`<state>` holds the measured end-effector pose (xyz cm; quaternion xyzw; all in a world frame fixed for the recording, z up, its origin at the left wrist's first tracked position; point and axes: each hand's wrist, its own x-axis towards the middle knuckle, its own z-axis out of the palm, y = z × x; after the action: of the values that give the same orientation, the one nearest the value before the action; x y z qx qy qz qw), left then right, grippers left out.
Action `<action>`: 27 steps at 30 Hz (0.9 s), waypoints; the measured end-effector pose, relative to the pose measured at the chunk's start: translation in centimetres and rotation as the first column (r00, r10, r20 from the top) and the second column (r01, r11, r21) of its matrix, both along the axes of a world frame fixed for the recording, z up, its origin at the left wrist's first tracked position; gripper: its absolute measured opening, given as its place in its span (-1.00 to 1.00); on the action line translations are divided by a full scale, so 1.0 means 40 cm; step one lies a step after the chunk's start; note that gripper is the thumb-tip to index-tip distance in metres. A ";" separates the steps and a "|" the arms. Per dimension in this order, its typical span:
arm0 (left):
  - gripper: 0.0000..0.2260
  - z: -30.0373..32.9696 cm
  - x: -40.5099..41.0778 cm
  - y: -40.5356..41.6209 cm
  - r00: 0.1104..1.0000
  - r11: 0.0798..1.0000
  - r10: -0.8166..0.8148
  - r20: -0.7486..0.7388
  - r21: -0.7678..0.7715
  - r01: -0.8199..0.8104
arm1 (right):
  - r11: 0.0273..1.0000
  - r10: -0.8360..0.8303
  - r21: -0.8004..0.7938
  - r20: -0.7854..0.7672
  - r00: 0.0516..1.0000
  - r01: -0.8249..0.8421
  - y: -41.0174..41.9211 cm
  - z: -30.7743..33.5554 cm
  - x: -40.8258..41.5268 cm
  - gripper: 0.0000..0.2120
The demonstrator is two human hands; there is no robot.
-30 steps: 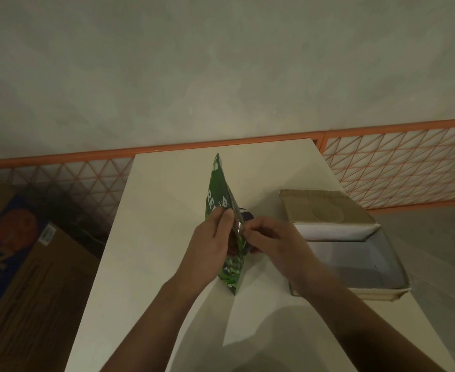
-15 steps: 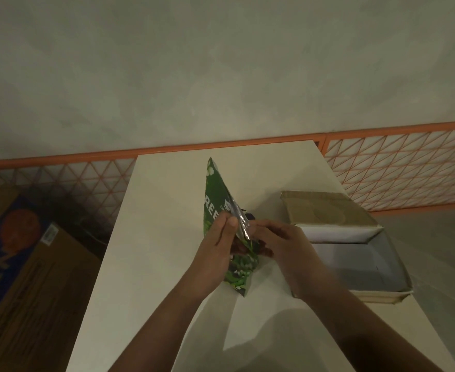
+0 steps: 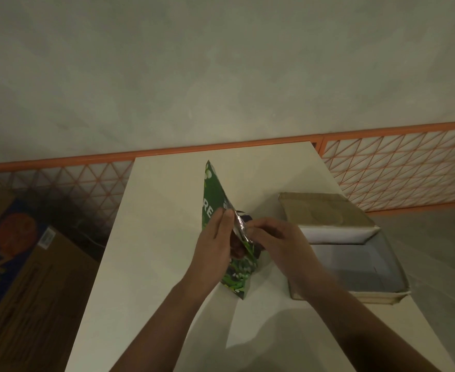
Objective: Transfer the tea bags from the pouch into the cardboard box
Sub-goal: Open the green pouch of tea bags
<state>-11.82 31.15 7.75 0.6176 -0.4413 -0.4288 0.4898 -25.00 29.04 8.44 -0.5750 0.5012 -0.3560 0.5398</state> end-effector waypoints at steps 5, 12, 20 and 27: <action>-0.71 0.001 0.014 -0.005 0.999 1.000 -0.032 0.027 0.003 0.031 | 0.995 -0.038 -0.097 0.003 0.999 0.038 0.000 0.000 0.009 -0.90; -0.74 -0.012 0.032 0.007 0.992 0.995 -0.080 -0.096 0.050 0.085 | 0.989 -0.004 0.148 0.181 0.984 -0.023 -0.006 -0.007 0.004 -0.84; -0.72 0.001 0.017 -0.011 0.998 0.999 0.006 -0.070 0.042 -0.003 | 0.986 -0.001 0.161 0.219 0.976 -0.036 -0.004 -0.002 0.005 -0.83; -0.71 0.027 0.028 -0.041 0.999 0.998 0.040 0.020 -0.044 -0.039 | 0.996 0.020 0.080 0.142 0.990 -0.032 -0.009 -0.003 0.010 -0.87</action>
<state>-10.70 29.52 8.84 0.6198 -0.4434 -0.4029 0.5069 -24.60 28.70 8.31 -0.5324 0.4685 -0.3678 0.6015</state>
